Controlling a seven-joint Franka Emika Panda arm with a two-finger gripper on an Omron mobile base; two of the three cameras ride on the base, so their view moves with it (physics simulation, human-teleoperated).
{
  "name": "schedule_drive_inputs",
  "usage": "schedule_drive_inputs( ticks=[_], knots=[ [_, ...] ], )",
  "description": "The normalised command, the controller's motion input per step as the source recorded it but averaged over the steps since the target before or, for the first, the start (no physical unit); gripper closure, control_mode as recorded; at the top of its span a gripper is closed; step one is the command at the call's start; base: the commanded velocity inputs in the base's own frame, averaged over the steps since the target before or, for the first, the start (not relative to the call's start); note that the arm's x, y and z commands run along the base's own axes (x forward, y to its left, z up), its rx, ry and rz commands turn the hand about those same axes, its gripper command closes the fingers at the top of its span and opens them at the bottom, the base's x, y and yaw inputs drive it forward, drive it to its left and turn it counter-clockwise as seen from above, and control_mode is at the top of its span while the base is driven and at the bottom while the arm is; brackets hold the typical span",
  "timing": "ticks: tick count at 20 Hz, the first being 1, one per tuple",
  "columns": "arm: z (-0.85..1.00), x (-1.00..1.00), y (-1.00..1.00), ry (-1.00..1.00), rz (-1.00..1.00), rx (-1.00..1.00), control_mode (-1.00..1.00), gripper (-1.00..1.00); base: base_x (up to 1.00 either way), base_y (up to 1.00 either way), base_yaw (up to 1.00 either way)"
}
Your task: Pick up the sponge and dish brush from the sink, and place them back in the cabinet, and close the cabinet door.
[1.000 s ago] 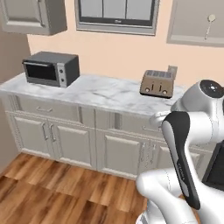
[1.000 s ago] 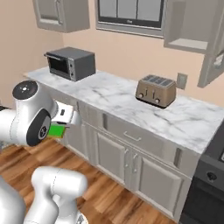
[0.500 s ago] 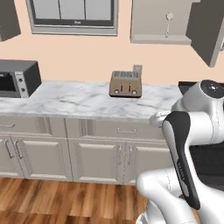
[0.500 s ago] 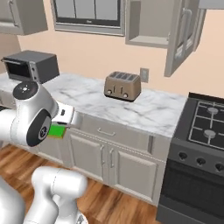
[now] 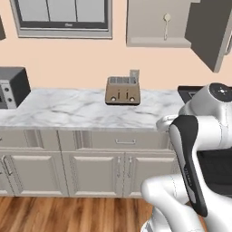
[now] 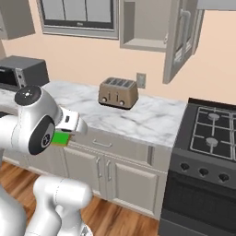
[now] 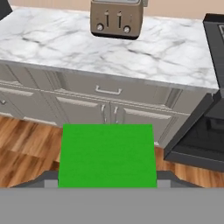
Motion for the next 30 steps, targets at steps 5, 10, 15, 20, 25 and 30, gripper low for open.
schedule_drive_inputs(
  ticks=[5, 10, 15, 20, 25, 30],
  knots=[
    [0.0, 0.0, 0.0, 0.0, 0.0, 0.0, 1.0, 1.0, 0.43, 0.01, -0.06],
    [0.0, 0.0, 0.0, 0.0, 0.0, 0.0, 1.0, 1.0, 0.33, 0.08, -0.18],
    [0.0, 0.0, 0.0, 0.0, 0.0, 0.0, 1.0, 1.0, 0.31, 0.3, -0.25],
    [0.0, 0.0, 0.0, 0.0, 0.0, 0.0, 1.0, 1.0, 0.38, 0.41, -0.23],
    [0.0, 0.0, 0.0, 0.0, 0.0, 0.0, 1.0, 1.0, 0.49, 0.39, -0.2],
    [0.0, 0.0, 0.0, 0.0, 0.0, 0.0, 1.0, 1.0, 0.54, 0.25, -0.19]
  ],
)
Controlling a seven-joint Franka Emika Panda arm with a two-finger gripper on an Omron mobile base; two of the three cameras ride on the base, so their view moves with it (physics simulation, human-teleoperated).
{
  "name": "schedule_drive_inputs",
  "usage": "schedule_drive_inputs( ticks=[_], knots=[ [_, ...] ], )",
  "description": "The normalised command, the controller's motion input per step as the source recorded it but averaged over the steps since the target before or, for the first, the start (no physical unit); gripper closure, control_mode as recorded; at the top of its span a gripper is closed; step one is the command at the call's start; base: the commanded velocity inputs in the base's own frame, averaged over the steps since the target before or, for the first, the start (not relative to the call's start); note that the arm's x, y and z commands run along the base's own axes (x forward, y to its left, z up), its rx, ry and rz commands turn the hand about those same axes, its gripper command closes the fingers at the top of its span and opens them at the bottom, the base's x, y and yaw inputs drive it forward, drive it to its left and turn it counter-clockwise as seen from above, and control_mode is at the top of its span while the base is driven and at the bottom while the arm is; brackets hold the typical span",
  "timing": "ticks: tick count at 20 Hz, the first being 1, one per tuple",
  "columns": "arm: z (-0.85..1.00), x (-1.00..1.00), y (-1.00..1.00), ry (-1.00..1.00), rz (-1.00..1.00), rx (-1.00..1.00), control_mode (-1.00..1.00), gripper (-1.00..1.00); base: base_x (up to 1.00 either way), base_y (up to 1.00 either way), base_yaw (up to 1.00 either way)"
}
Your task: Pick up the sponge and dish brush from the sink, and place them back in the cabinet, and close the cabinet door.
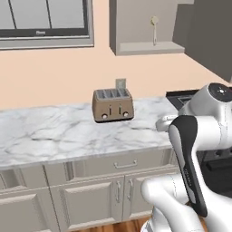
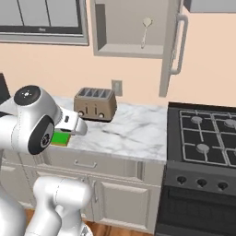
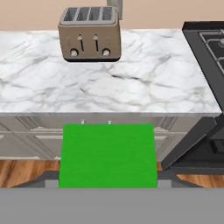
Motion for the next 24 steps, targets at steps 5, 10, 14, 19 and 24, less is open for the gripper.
schedule_drive_inputs(
  ticks=[5, 10, 14, 19, 24],
  knots=[
    [0.0, 0.0, 0.0, 0.0, 0.0, 0.0, 1.0, 1.0, 0.42, 0.0, -0.14],
    [0.0, 0.0, 0.0, 0.0, 0.0, 0.0, 1.0, 1.0, 0.41, 0.0, -0.14],
    [0.0, 0.0, 0.0, 0.0, 0.0, 0.0, 1.0, 1.0, 0.46, 0.0, -0.12],
    [0.0, 0.0, 0.0, 0.0, 0.0, 0.0, 1.0, 1.0, 0.51, 0.0, -0.11],
    [0.0, 0.0, 0.0, 0.0, 0.0, 0.0, 1.0, 1.0, 0.44, 0.0, -0.07]
  ],
)
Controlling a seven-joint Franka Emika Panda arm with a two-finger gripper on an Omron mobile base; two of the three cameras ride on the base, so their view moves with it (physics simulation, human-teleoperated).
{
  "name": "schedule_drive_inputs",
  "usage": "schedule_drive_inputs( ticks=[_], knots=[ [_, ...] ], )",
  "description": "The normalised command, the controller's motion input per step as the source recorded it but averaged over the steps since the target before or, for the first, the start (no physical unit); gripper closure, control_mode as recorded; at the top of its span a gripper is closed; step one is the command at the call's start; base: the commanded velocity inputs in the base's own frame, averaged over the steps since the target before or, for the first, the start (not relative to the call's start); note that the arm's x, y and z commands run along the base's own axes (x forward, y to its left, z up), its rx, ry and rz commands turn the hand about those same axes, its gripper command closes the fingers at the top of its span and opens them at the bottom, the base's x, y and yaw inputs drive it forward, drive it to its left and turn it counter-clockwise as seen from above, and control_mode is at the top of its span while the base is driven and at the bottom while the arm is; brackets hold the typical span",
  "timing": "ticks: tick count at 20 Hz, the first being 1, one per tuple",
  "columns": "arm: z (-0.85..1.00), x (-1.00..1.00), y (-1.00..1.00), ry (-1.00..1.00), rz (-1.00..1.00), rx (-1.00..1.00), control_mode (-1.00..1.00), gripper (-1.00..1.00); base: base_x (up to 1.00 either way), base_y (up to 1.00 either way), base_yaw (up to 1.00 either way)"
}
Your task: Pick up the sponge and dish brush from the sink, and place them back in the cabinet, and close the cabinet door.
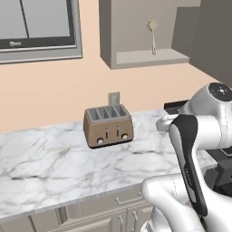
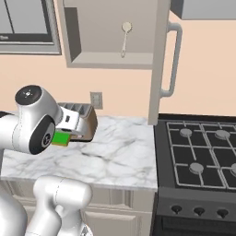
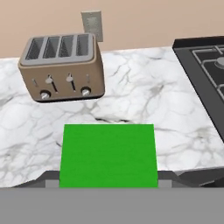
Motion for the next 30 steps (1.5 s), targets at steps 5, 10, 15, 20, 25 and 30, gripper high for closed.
schedule_drive_inputs(
  ticks=[5, 10, 15, 20, 25, 30],
  knots=[
    [0.0, 0.0, 0.0, 0.0, 0.0, 0.0, 1.0, 1.0, 0.35, 0.0, -0.01],
    [0.0, 0.0, 0.0, 0.0, 0.0, 0.0, 1.0, 1.0, 0.15, -0.02, 0.0],
    [0.0, 0.0, 0.0, 0.0, 0.0, 0.0, 1.0, 1.0, 0.22, -0.06, 0.0],
    [0.0, 0.0, 0.0, 0.0, 0.0, 0.0, 1.0, 1.0, 0.2, -0.02, 0.0],
    [0.0, 0.0, 0.0, 0.0, 0.0, 0.0, 1.0, 1.0, 0.01, 0.0, 0.0],
    [0.0, 0.0, 0.0, 0.0, 0.0, 0.0, 1.0, 1.0, 0.0, 0.0, 0.0]
  ],
)
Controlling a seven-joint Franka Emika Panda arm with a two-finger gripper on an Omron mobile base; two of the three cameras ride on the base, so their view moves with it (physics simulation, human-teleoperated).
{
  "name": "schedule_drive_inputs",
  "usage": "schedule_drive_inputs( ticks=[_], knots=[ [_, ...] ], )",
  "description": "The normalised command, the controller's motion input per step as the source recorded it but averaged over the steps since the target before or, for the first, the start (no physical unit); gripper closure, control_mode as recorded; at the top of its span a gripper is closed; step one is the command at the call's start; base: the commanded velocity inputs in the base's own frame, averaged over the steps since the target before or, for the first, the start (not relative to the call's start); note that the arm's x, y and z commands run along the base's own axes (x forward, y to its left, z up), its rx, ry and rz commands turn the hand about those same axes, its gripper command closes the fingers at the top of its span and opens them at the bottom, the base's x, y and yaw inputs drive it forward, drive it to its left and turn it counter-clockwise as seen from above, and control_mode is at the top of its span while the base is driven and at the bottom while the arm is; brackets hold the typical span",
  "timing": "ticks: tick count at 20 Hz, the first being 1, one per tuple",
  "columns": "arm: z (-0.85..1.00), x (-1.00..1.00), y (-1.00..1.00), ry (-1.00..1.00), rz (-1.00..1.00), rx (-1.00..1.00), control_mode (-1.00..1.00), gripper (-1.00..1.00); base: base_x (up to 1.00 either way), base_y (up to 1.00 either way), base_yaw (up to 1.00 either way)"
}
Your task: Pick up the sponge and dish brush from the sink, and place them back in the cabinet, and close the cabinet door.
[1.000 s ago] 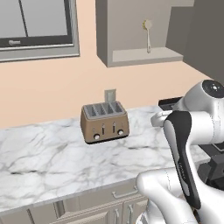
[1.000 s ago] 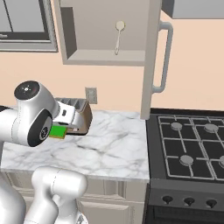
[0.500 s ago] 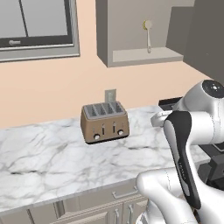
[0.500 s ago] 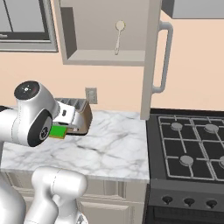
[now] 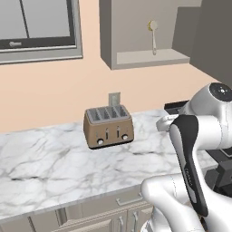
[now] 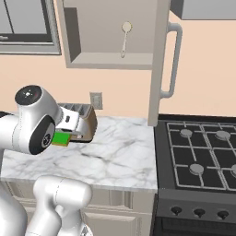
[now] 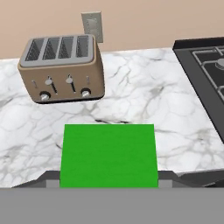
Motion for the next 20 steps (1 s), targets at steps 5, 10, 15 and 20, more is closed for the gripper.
schedule_drive_inputs(
  ticks=[5, 10, 15, 20],
  knots=[
    [0.0, 0.0, 0.0, 0.0, 0.0, 0.0, 1.0, 1.0, 0.0, 0.0, 0.0],
    [0.0, 0.0, 0.0, 0.0, 0.0, 0.0, 1.0, 1.0, 0.0, -0.08, 0.0],
    [0.1, 0.03, -0.02, -0.02, 0.0, 0.0, -1.0, 1.0, 0.0, 0.0, 0.0],
    [0.32, 0.0, 0.0, -0.13, 0.0, 0.0, -1.0, 1.0, 0.0, 0.0, 0.0]
  ],
)
